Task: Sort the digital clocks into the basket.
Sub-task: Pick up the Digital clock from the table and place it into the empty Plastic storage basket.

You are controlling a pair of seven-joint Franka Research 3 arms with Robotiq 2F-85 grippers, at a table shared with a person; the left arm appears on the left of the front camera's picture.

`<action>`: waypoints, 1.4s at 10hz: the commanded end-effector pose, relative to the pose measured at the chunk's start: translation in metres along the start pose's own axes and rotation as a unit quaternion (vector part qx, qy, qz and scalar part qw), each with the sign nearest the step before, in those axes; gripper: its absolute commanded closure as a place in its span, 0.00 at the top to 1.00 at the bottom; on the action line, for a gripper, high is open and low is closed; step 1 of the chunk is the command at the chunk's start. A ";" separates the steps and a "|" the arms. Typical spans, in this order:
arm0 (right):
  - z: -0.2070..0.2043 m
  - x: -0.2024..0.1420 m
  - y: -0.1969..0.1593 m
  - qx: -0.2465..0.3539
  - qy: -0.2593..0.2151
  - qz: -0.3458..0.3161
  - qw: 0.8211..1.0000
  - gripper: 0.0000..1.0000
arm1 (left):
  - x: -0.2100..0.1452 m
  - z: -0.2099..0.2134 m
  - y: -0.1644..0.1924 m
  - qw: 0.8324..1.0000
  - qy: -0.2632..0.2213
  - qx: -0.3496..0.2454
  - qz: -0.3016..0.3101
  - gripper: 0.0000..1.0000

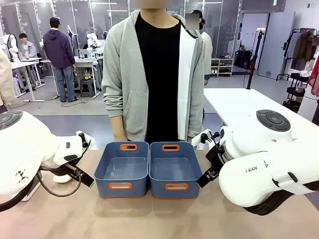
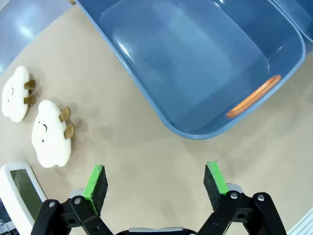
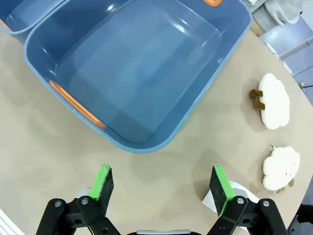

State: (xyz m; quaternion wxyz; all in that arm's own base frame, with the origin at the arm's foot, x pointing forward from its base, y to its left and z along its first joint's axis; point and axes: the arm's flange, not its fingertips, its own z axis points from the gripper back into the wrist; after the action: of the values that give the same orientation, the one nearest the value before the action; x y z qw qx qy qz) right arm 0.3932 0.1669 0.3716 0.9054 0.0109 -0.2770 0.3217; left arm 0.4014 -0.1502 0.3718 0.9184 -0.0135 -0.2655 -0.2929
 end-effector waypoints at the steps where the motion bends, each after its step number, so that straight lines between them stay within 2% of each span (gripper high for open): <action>1: 0.000 0.000 0.000 0.000 0.000 0.000 1.000 1.00 | 0.000 0.000 0.000 1.000 0.000 0.000 0.000 1.00; 9: 0.000 0.000 0.000 0.000 0.000 0.001 1.000 1.00 | 0.000 0.000 0.000 1.000 0.000 0.000 0.000 1.00; 10: 0.024 0.020 -0.002 0.038 -0.011 0.003 0.999 1.00 | 0.012 0.022 0.010 1.000 0.012 0.016 -0.011 1.00; 12: 0.052 0.042 -0.012 0.058 -0.002 -0.005 0.998 1.00 | 0.020 0.061 0.028 0.999 0.012 -0.035 0.002 1.00; 14: 0.066 0.042 -0.016 0.062 0.003 -0.013 0.998 1.00 | 0.013 0.086 0.035 0.995 -0.014 -0.093 0.029 1.00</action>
State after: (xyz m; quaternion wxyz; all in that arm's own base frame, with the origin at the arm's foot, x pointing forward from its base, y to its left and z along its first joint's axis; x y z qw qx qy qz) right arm 0.3959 0.1795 0.4518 0.9078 0.0648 -0.2635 0.3199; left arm 0.3934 -0.1263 0.4489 0.9208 -0.0717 -0.2568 -0.2846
